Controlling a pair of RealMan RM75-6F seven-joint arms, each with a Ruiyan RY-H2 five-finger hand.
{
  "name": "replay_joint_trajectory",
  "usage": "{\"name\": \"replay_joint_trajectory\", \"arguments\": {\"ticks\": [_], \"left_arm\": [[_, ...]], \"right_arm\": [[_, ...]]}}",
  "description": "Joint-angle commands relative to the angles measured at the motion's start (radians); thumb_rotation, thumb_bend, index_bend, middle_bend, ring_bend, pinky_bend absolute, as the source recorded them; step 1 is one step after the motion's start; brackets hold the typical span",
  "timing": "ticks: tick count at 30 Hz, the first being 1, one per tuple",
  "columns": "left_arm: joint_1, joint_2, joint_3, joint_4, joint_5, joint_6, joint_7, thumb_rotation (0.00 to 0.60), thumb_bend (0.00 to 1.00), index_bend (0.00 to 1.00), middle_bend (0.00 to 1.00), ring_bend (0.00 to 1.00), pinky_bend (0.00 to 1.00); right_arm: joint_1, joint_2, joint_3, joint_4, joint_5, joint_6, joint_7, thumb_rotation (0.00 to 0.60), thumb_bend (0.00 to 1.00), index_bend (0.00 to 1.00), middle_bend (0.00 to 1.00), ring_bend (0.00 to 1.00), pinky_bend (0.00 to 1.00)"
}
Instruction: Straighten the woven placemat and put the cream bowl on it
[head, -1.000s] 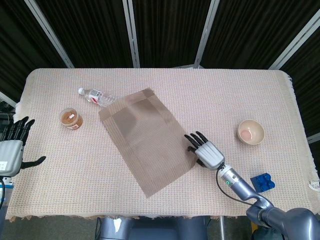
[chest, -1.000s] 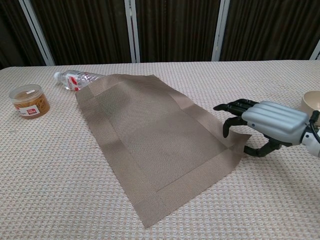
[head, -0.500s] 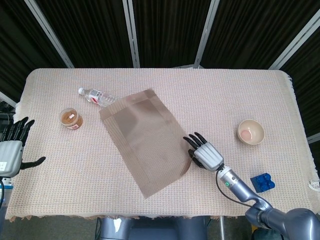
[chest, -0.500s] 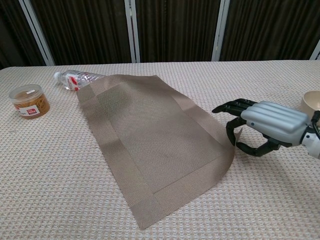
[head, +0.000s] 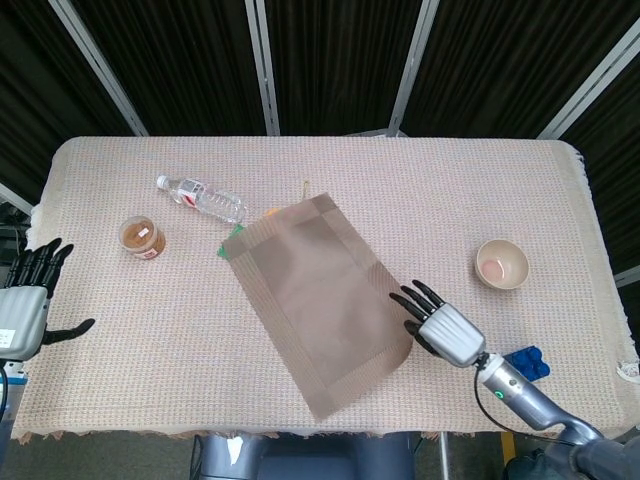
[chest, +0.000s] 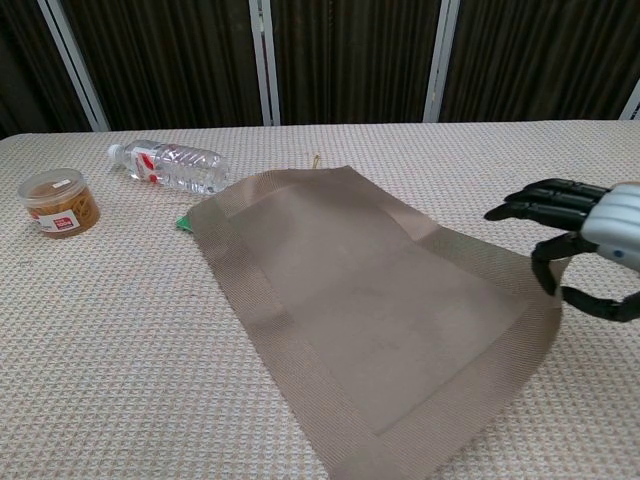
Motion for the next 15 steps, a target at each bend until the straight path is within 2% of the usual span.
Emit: {"name": "replay_joint_trajectory", "arguments": {"ticks": [1, 6, 15], "left_arm": [[0.002, 0.003, 0.002, -0.003, 0.004, 0.003, -0.003, 0.6, 0.0, 0.0, 0.0, 0.0, 0.0], [0.003, 0.003, 0.004, -0.003, 0.007, 0.001, -0.003, 0.6, 0.0, 0.0, 0.0, 0.0, 0.0], [-0.004, -0.007, -0.001, 0.017, -0.011, -0.014, 0.008, 0.6, 0.0, 0.0, 0.0, 0.0, 0.0]], "right_arm": [[-0.028, 0.086, -0.037, 0.015, -0.05, 0.051, -0.063, 0.6, 0.47, 0.64, 0.06, 0.0, 0.0], [0.005, 0.135, -0.023, 0.086, -0.06, 0.021, -0.113, 0.6, 0.47, 0.64, 0.06, 0.0, 0.0], [0.118, 0.108, 0.026, 0.248, -0.067, -0.072, -0.149, 0.6, 0.46, 0.64, 0.06, 0.0, 0.0]]}}
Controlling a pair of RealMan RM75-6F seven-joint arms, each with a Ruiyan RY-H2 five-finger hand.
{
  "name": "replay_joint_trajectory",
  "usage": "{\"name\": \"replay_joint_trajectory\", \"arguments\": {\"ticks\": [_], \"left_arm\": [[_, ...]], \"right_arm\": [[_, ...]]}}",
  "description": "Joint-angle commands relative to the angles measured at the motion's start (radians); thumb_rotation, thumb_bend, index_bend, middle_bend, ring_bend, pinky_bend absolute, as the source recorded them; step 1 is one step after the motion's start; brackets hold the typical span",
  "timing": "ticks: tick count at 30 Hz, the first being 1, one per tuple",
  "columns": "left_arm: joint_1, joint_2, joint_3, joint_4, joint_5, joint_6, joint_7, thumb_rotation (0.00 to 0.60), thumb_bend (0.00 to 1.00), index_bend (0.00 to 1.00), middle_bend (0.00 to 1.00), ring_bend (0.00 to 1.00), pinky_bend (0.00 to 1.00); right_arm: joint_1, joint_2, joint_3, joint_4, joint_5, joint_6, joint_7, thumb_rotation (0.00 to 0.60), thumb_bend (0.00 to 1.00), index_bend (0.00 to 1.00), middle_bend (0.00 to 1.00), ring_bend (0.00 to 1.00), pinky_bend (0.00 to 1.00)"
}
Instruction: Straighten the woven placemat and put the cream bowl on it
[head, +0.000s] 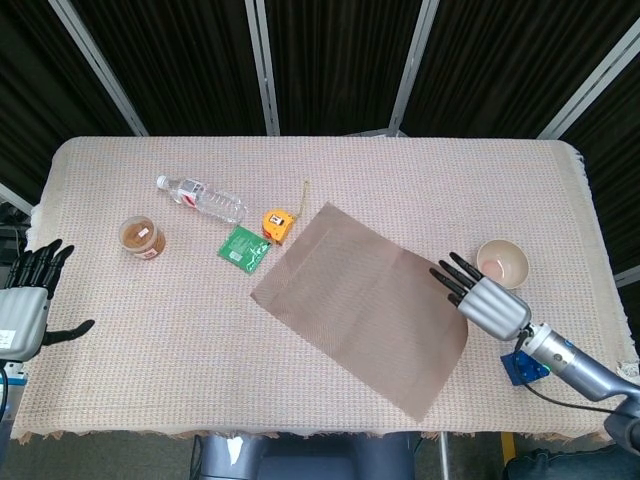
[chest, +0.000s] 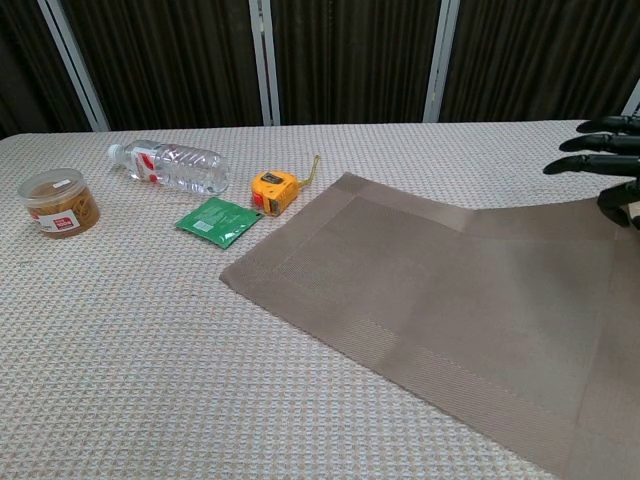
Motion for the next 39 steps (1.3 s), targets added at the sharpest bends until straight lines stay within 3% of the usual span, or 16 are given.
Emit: {"name": "replay_joint_trajectory", "arguments": {"ticks": [1, 7, 8, 11, 12, 18, 23, 26, 31, 39], "left_arm": [[-0.003, -0.004, -0.001, 0.009, -0.007, -0.006, 0.004, 0.6, 0.0, 0.0, 0.0, 0.0, 0.0], [-0.007, -0.012, -0.003, 0.023, -0.019, -0.019, 0.008, 0.6, 0.0, 0.0, 0.0, 0.0, 0.0], [-0.008, -0.013, -0.002, 0.025, -0.02, -0.021, 0.008, 0.6, 0.0, 0.0, 0.0, 0.0, 0.0], [-0.01, -0.016, 0.002, 0.03, -0.018, -0.027, 0.01, 0.6, 0.0, 0.0, 0.0, 0.0, 0.0], [-0.01, -0.017, 0.003, 0.031, -0.016, -0.029, 0.01, 0.6, 0.0, 0.0, 0.0, 0.0, 0.0], [-0.015, -0.016, 0.016, 0.039, 0.011, -0.04, 0.001, 0.6, 0.0, 0.0, 0.0, 0.0, 0.0], [-0.026, -0.02, 0.035, 0.048, 0.069, -0.054, -0.028, 0.6, 0.0, 0.0, 0.0, 0.0, 0.0], [-0.042, -0.035, 0.044, 0.052, 0.112, -0.067, -0.053, 0.6, 0.0, 0.0, 0.0, 0.0, 0.0], [-0.081, -0.048, 0.064, 0.042, 0.185, -0.115, -0.075, 0.6, 0.0, 0.0, 0.0, 0.0, 0.0], [-0.219, -0.163, 0.028, 0.083, 0.213, -0.265, 0.004, 0.6, 0.08, 0.09, 0.0, 0.0, 0.0]], "right_arm": [[0.057, -0.018, 0.018, 0.071, -0.01, -0.048, -0.016, 0.6, 0.46, 0.64, 0.06, 0.0, 0.0], [0.11, -0.042, 0.021, 0.143, -0.018, -0.092, -0.028, 0.6, 0.41, 0.63, 0.06, 0.0, 0.0], [0.114, -0.046, 0.021, 0.153, -0.018, -0.094, -0.033, 0.6, 0.36, 0.56, 0.05, 0.0, 0.0], [0.106, -0.053, 0.029, 0.172, -0.006, -0.082, -0.055, 0.6, 0.07, 0.1, 0.0, 0.0, 0.0], [0.097, -0.054, 0.039, 0.169, 0.01, -0.077, -0.06, 0.6, 0.01, 0.01, 0.0, 0.0, 0.0], [-0.02, -0.014, 0.15, -0.028, 0.183, 0.008, -0.025, 0.6, 0.0, 0.0, 0.0, 0.0, 0.0], [-0.155, 0.178, 0.194, -0.487, 0.34, 0.051, -0.032, 0.6, 0.0, 0.0, 0.0, 0.0, 0.0], [-0.213, 0.271, 0.2, -0.686, 0.409, 0.062, -0.044, 0.6, 0.0, 0.0, 0.0, 0.0, 0.0], [-0.279, 0.332, 0.193, -0.81, 0.464, 0.085, -0.057, 0.6, 0.0, 0.0, 0.0, 0.0, 0.0], [-0.374, 0.366, 0.191, -0.998, 0.563, 0.108, 0.012, 0.6, 0.0, 0.0, 0.0, 0.0, 0.0]]}}
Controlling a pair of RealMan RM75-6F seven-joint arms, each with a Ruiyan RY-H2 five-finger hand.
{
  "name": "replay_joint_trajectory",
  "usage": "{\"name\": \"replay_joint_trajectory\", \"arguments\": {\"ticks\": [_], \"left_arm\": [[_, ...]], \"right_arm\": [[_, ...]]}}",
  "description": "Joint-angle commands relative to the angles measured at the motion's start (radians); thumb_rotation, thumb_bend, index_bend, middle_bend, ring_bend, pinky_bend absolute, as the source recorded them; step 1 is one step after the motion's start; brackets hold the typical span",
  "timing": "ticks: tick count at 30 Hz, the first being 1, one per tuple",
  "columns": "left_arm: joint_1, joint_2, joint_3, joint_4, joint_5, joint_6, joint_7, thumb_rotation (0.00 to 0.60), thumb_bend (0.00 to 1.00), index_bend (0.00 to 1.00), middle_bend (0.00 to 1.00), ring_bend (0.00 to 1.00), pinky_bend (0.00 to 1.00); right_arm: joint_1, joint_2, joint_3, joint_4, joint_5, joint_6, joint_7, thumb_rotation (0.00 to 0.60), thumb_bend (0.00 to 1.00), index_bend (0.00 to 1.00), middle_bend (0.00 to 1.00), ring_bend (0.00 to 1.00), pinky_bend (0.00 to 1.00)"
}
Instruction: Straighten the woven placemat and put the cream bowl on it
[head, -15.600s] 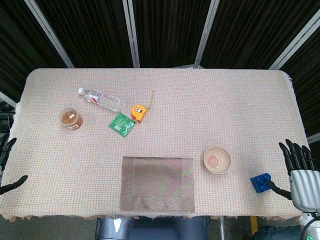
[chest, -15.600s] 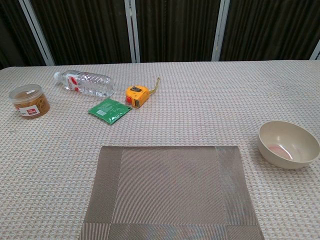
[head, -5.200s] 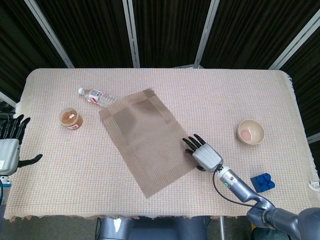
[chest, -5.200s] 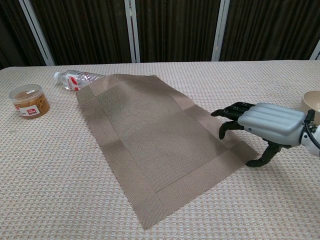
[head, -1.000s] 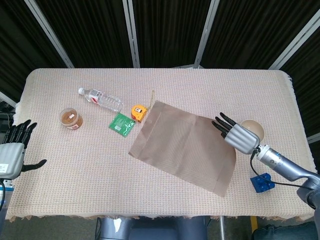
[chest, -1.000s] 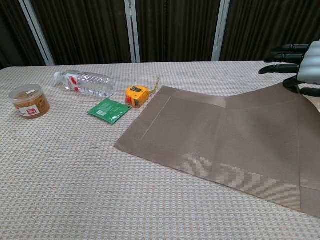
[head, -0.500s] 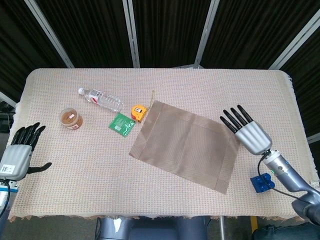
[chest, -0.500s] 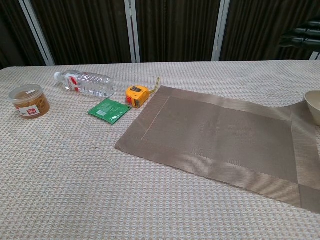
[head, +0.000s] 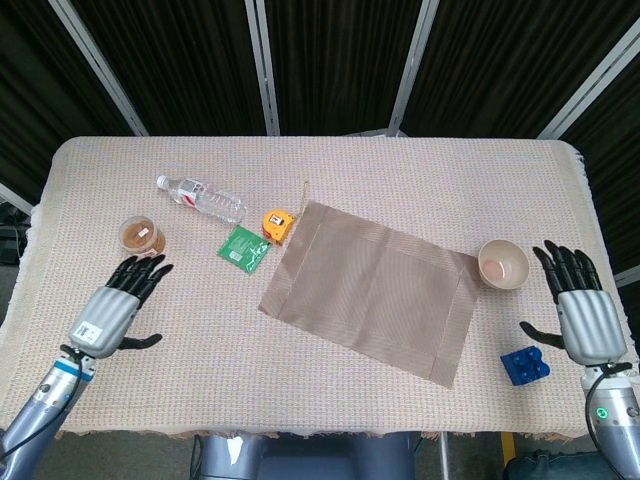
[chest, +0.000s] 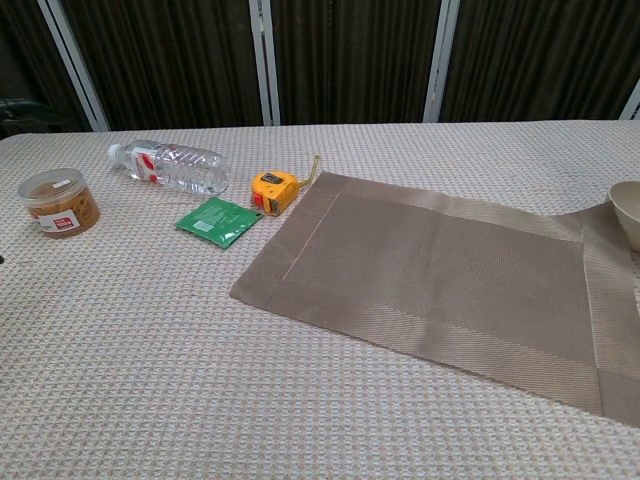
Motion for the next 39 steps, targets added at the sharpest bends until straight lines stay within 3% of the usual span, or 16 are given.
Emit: {"name": "replay_joint_trajectory", "arguments": {"ticks": [1, 6, 13, 26, 39], "left_arm": [[-0.075, -0.072, -0.023, 0.036, -0.005, -0.092, 0.042, 0.6, 0.09, 0.11, 0.0, 0.0, 0.0], [-0.166, -0.198, -0.061, 0.11, -0.055, -0.192, 0.128, 0.6, 0.2, 0.24, 0.0, 0.0, 0.0], [-0.246, -0.366, -0.093, 0.242, -0.118, -0.252, 0.224, 0.6, 0.22, 0.33, 0.0, 0.0, 0.0], [-0.319, -0.533, -0.094, 0.475, -0.182, -0.323, 0.209, 0.6, 0.28, 0.34, 0.0, 0.0, 0.0], [-0.367, -0.63, -0.079, 0.58, -0.187, -0.34, 0.221, 0.6, 0.29, 0.34, 0.0, 0.0, 0.0]], "right_arm": [[-0.047, 0.02, 0.007, -0.069, 0.047, 0.024, 0.0, 0.6, 0.0, 0.0, 0.0, 0.0, 0.0], [-0.071, -0.006, 0.023, -0.088, 0.052, 0.042, 0.029, 0.6, 0.0, 0.0, 0.0, 0.0, 0.0], [-0.079, -0.023, 0.03, -0.033, 0.059, 0.008, 0.045, 0.6, 0.0, 0.0, 0.0, 0.0, 0.0], [-0.093, -0.03, 0.057, -0.002, 0.072, -0.011, 0.062, 0.6, 0.0, 0.0, 0.0, 0.0, 0.0], [-0.107, -0.027, 0.08, 0.006, 0.068, -0.014, 0.077, 0.6, 0.0, 0.0, 0.0, 0.0, 0.0]]}}
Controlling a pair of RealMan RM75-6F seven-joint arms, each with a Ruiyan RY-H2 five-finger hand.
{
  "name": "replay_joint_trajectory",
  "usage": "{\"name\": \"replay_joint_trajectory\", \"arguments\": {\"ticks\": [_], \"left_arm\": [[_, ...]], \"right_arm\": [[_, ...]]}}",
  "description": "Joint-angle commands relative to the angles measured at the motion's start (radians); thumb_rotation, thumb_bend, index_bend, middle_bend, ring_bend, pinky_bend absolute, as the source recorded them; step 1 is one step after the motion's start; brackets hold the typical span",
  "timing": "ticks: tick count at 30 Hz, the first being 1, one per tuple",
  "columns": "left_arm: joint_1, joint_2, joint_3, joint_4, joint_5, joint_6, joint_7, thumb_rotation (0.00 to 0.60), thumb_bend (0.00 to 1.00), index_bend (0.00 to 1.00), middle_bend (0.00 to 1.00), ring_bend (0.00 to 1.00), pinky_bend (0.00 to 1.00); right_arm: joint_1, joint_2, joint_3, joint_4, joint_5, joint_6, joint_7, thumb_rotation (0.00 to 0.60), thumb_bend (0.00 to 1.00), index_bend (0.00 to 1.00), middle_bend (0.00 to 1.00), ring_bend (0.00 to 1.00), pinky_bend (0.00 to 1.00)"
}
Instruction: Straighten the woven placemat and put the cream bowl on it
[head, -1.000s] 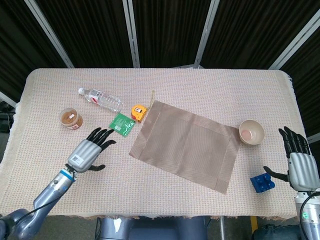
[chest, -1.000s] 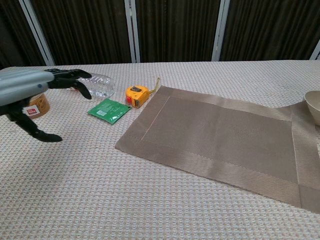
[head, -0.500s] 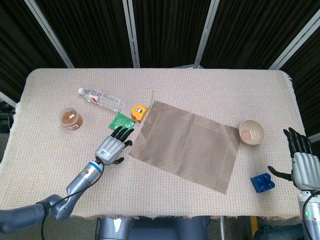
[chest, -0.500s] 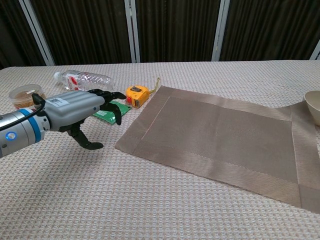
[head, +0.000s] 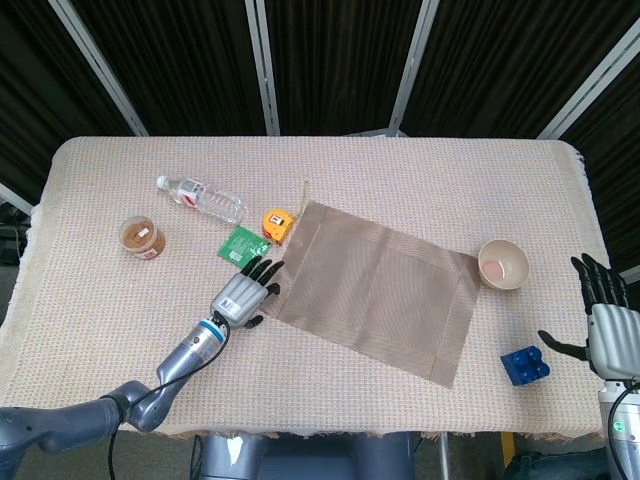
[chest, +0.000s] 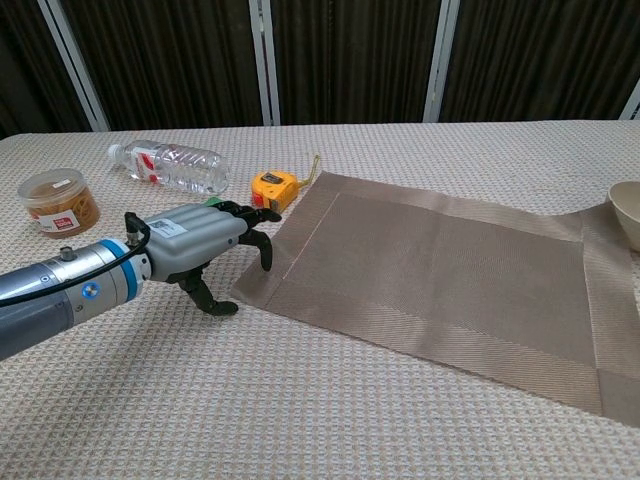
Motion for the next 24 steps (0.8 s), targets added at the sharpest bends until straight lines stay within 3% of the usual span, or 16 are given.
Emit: {"name": "replay_joint_trajectory", "arguments": {"ticks": [1, 7, 11, 16, 24], "left_arm": [[-0.009, -0.02, 0.003, 0.024, -0.012, -0.006, 0.015, 0.6, 0.3, 0.34, 0.0, 0.0, 0.0], [-0.019, -0.048, 0.001, 0.055, -0.035, -0.013, 0.03, 0.6, 0.34, 0.34, 0.0, 0.0, 0.0], [-0.026, -0.063, -0.002, 0.068, -0.047, -0.014, 0.035, 0.6, 0.45, 0.36, 0.0, 0.0, 0.0], [-0.031, -0.068, 0.005, 0.077, -0.039, -0.005, 0.049, 0.6, 0.57, 0.46, 0.0, 0.0, 0.0], [-0.03, -0.081, 0.01, 0.07, -0.045, 0.009, 0.042, 0.6, 0.58, 0.6, 0.0, 0.0, 0.0]], "right_arm": [[-0.004, 0.001, 0.005, 0.004, -0.001, 0.001, 0.005, 0.6, 0.0, 0.0, 0.0, 0.0, 0.0], [-0.01, 0.003, 0.014, 0.007, -0.005, 0.0, 0.018, 0.6, 0.0, 0.0, 0.0, 0.0, 0.0], [-0.013, 0.004, 0.02, 0.008, -0.009, 0.0, 0.024, 0.6, 0.0, 0.0, 0.0, 0.0, 0.0], [-0.017, 0.005, 0.025, 0.007, -0.013, 0.005, 0.028, 0.6, 0.0, 0.0, 0.0, 0.0, 0.0], [-0.026, 0.01, 0.034, 0.001, -0.025, 0.013, 0.04, 0.6, 0.0, 0.0, 0.0, 0.0, 0.0]]}}
